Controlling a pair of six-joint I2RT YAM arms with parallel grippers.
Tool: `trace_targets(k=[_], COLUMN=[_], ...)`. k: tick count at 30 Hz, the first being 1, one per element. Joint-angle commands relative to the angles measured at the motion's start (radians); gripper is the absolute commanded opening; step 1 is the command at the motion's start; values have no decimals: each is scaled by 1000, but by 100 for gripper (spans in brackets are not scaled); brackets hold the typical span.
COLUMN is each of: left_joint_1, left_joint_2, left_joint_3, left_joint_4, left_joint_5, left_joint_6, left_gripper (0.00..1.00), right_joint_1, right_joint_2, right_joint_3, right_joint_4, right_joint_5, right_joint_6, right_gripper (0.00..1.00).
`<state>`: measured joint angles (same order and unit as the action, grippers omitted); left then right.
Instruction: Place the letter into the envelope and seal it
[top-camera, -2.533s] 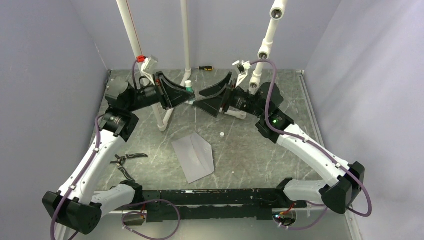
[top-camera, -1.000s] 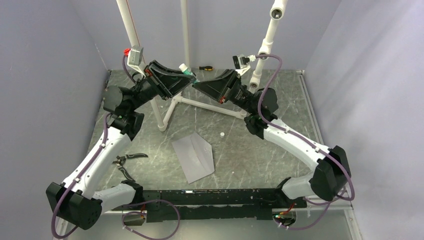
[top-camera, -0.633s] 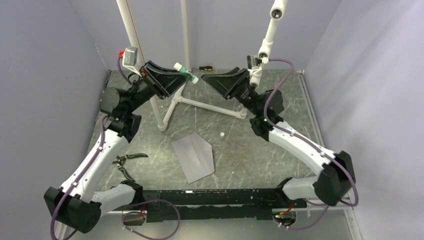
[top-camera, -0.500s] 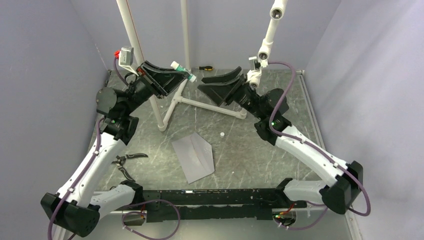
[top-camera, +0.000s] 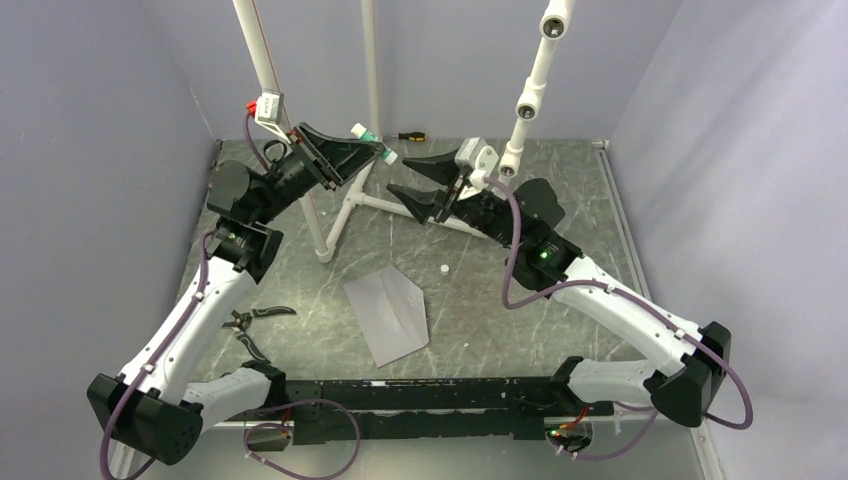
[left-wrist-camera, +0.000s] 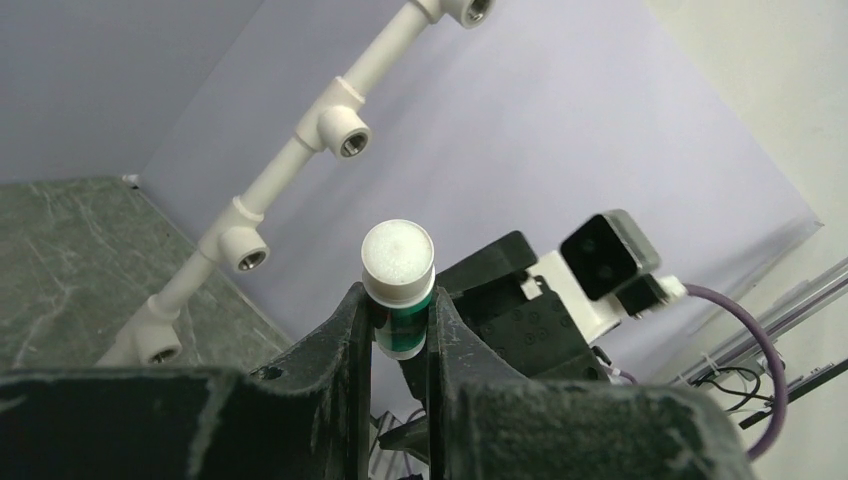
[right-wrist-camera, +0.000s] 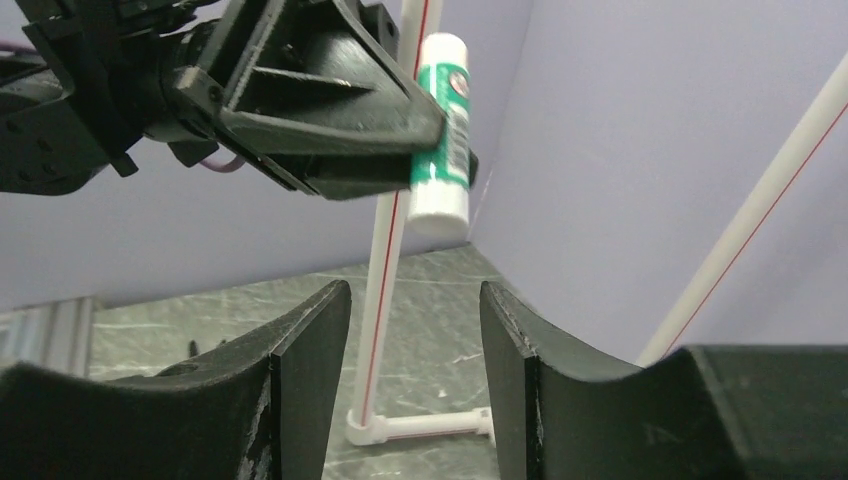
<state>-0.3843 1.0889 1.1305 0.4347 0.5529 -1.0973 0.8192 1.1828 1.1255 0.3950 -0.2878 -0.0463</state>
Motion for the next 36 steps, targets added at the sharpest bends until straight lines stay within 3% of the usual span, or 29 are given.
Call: trace_targets(k=[1, 7, 16, 21, 23, 29, 36], left_joint_1=[1, 1, 1, 1, 1, 1, 1], left_joint_2=[-6, -10, -20, -32, -37, -42, -44], left_joint_3=[39, 39, 39, 34, 26, 20, 11], left_joint_4=[-24, -36, -72, -83, -77, -61, -39], left_joint_5=[24, 33, 48, 50, 50, 55, 78], left_joint_6=[1, 6, 19, 27, 20, 11, 15], left_gripper=[2, 2, 2, 2, 2, 2, 3], right_joint_1=[43, 88, 97, 99, 100, 101, 100], right_joint_2=[11, 28, 39, 43, 46, 37, 30], right_joint_3=[63, 68, 79, 82, 87, 76, 78], right_joint_4=[56, 91, 116, 120, 108, 96, 133], right_joint_5=[32, 100, 190, 251, 256, 199, 174], right_joint_6=[-212, -279, -269, -219, -214, -207, -103], right_gripper=[55, 59, 49, 58, 57, 26, 3])
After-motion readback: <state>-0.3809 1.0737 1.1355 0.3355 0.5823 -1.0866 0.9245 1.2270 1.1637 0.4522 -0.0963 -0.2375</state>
